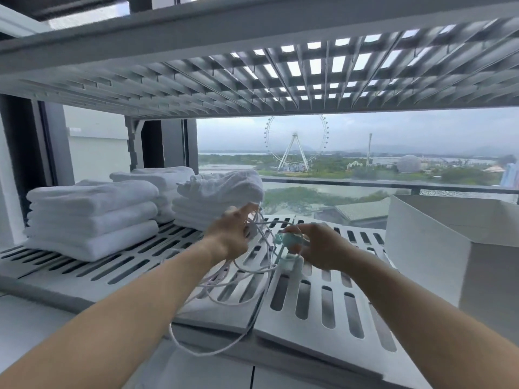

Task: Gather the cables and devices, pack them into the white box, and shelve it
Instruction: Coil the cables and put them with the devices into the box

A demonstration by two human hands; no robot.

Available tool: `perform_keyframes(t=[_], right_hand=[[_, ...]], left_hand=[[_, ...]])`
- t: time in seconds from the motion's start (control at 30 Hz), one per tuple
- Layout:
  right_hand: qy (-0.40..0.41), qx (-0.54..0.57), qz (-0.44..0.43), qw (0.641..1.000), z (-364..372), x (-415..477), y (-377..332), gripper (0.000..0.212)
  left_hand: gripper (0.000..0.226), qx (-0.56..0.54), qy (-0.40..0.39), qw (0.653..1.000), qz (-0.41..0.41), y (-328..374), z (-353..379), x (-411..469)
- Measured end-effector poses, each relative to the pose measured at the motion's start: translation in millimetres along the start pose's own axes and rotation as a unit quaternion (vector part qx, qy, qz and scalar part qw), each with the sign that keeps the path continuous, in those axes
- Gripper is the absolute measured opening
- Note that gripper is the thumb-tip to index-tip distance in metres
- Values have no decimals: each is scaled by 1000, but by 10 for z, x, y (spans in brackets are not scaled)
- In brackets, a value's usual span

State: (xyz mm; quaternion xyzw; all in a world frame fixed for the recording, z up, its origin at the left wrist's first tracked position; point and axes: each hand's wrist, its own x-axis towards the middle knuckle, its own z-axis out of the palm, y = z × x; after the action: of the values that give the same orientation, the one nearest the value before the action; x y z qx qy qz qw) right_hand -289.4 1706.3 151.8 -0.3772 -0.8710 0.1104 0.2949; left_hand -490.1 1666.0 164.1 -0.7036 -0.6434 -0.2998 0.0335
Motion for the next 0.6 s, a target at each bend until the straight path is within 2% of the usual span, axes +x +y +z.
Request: perform_keyframes(t=[0.13, 0.23, 0.3, 0.43, 0.6], right_hand=[[66, -33, 16, 997, -400, -101, -29, 31], [123, -38, -4, 992, -836, -226, -88, 23], [129, -53, -16, 990, -1085, -328, -98, 20], [136, -82, -8, 987, -1543, -519, 27, 27], [151, -108, 17, 983, -2079, -819, 363, 29]], left_hand=[[78, -19, 59, 998, 19, 316, -165, 174], [77, -24, 52, 998, 29, 630, -201, 323], [79, -23, 33, 999, 36, 851, -166, 419], [83, -28, 30, 998, 49, 1271, -28, 532], [75, -29, 95, 992, 83, 1930, 11, 604]])
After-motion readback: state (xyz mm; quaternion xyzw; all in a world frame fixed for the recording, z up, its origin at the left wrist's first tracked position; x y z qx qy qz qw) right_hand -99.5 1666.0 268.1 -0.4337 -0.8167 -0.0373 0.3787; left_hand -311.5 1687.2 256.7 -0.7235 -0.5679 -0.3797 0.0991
